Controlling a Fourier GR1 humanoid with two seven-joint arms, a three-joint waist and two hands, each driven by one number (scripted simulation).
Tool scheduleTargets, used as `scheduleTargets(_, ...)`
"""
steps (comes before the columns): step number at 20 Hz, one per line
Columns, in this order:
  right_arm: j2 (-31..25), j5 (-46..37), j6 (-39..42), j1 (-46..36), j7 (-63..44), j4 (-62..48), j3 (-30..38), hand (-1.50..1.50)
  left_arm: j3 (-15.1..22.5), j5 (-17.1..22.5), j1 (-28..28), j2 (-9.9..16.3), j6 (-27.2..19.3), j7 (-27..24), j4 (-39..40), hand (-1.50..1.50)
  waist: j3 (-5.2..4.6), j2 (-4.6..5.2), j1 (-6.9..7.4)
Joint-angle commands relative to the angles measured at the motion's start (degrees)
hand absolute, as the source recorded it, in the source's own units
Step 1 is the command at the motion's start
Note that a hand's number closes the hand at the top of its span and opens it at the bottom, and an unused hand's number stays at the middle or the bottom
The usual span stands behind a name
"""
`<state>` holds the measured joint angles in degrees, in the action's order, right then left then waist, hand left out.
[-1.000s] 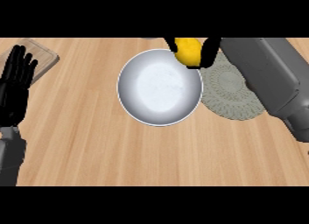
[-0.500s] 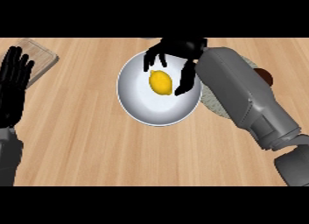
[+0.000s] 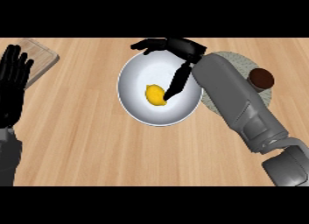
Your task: Pick the lemon from the placemat and place it in the bowl
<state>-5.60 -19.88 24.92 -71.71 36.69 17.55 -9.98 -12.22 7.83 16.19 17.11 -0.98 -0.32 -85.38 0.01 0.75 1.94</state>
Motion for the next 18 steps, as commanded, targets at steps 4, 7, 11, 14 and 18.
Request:
scheduleTargets(4,-5.18,7.68,-1.16,-4.94,-3.27,-6.41,10.65,-1.50,0.53,-0.16,1.38,0.01,0.51,-0.16,0.25,0.00,0.00,0.76,1.44)
scheduleTargets(7,-9.02,9.27,0.44,-5.08,-4.11,-9.06,12.91,-1.50,1.49,-0.65,1.44,-0.69,-0.52,1.61,-2.13,0.00,0.05,1.01,2.28)
scheduleTargets(11,-14.82,10.50,4.59,-5.33,-3.35,-10.82,14.61,-1.50,0.94,-0.17,3.45,0.07,0.64,0.35,0.13,0.00,0.07,2.09,3.15)
scheduleTargets(14,-17.36,11.69,6.71,-4.54,-2.02,-11.53,16.02,-1.50,2.38,-0.28,1.47,-1.51,1.48,-1.86,-0.57,0.00,0.10,2.42,4.26)
scheduleTargets(18,-20.76,12.20,9.46,-3.85,-1.43,-11.65,16.67,-1.50,2.61,-0.12,3.05,-1.52,1.39,-0.73,-0.51,0.00,0.23,2.97,5.18)
